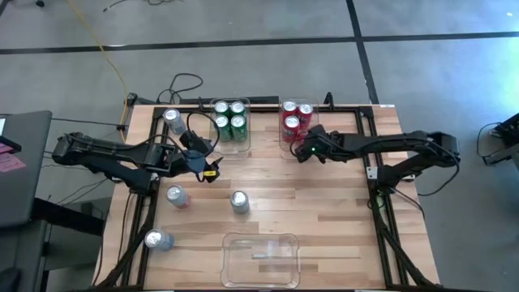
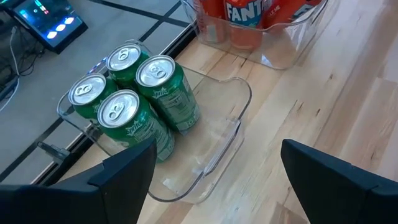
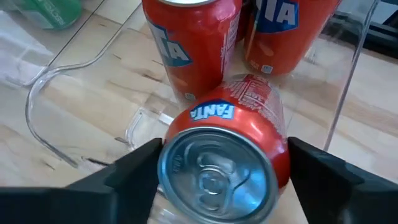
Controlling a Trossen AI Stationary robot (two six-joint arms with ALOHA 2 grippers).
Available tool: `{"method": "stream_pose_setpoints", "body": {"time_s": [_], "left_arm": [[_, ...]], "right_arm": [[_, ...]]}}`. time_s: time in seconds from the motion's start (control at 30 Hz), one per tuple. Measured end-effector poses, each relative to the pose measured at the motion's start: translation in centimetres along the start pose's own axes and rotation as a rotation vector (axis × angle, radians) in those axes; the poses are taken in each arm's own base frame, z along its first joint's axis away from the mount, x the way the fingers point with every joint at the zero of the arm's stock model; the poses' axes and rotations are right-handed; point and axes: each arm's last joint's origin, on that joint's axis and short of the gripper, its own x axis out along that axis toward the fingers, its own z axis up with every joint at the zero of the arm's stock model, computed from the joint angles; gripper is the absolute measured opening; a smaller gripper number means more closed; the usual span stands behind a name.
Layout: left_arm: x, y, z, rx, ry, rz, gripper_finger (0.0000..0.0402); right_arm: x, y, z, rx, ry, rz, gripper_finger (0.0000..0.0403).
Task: Sort soda cans
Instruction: Put the red soda can into the top right transparent bin
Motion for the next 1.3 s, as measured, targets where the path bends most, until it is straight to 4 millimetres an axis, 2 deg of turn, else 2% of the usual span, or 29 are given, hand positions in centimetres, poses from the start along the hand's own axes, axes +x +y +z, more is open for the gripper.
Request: {"method": "stream_pose_setpoints", "body": {"time_s": [0.1, 0.33, 0.53, 0.67, 0.8, 0.97, 1.1, 1.3], "left_arm": [[0.0, 0.0, 0.0, 0.0, 0.0, 0.0, 0.0338], [0.0, 0.0, 0.0, -0.007, 0.0, 0.0, 0.0338], [0.0, 0.0, 0.0, -0.008, -0.001, 0.0, 0.0338], [0.0, 0.0, 0.0, -0.009, -0.002, -0.001, 0.0338], [0.0, 0.0, 0.0, -0.01, -0.003, -0.001, 0.0338], [0.0, 0.0, 0.0, -0.007, -0.003, -0.001, 0.0338], [0.0, 0.0, 0.0, 0.001, -0.003, -0.001, 0.0338], [0.0, 0.0, 0.0, 0.021, -0.004, 0.0, 0.0338]], "right_arm": [[0.0, 0.0, 0.0, -0.009, 0.003, -0.002, 0.0256], [-1.0, 0.1, 0.9, -0.059, 0.06, -0.019, 0.0253], [-3.0, 0.4, 4.3, -0.116, 0.109, 0.046, 0.0253], [-3.3, -0.8, 7.2, -0.122, 0.174, 0.131, 0.0253], [-2.3, -3.0, 9.5, -0.087, 0.252, 0.15, 0.0253], [0.4, -4.9, 10.4, -0.055, 0.371, 0.135, 0.0253], [2.7, -5.0, 9.9, -0.072, 0.459, 0.143, 0.0253], [3.7, -4.5, 9.9, -0.1, 0.48, 0.149, 0.0264]]}}
